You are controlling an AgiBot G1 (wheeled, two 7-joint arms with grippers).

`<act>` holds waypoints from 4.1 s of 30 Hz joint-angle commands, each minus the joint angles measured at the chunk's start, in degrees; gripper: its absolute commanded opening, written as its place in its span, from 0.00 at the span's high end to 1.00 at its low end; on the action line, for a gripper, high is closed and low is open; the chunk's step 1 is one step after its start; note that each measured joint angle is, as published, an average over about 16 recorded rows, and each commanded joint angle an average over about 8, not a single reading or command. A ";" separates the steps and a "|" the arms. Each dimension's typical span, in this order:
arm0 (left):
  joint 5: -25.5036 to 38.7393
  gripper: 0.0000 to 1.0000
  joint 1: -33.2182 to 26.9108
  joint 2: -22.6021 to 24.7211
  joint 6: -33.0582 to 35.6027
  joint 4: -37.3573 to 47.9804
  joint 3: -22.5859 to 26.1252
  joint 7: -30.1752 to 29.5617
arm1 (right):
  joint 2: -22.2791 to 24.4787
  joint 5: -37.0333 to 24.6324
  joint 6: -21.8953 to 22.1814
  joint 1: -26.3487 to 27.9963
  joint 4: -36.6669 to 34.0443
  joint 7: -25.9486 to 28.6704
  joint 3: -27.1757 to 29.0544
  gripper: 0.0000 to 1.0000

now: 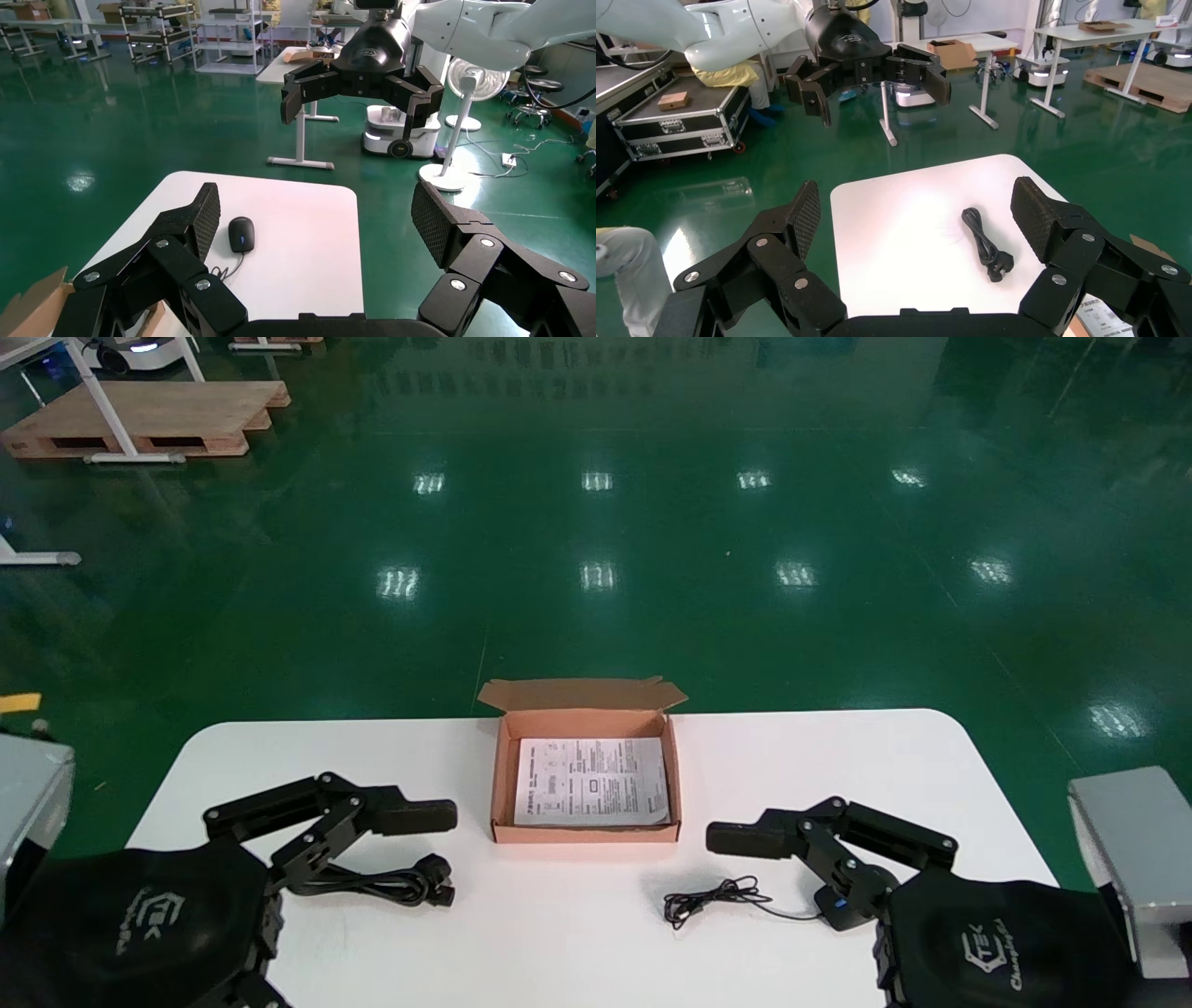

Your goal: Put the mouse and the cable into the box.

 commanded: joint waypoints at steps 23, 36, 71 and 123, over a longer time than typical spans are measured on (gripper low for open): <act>39.10 0.00 -18.72 0.91 2.36 -3.35 13.84 4.40 | -4.64 -20.21 4.52 6.58 -2.88 -1.64 -7.69 0.00; 58.47 0.00 -24.25 6.82 -1.03 -0.44 19.73 1.69 | -10.38 -35.78 7.30 14.64 -9.17 -1.55 -14.15 0.00; 84.46 0.00 -20.08 26.36 -28.72 26.57 28.59 8.35 | -6.96 -35.75 9.24 10.56 1.69 6.20 -13.99 0.00; 82.70 1.00 -22.26 28.64 -30.23 33.56 28.19 12.34 | -36.67 -67.42 31.81 22.38 -43.84 -8.69 -27.51 1.00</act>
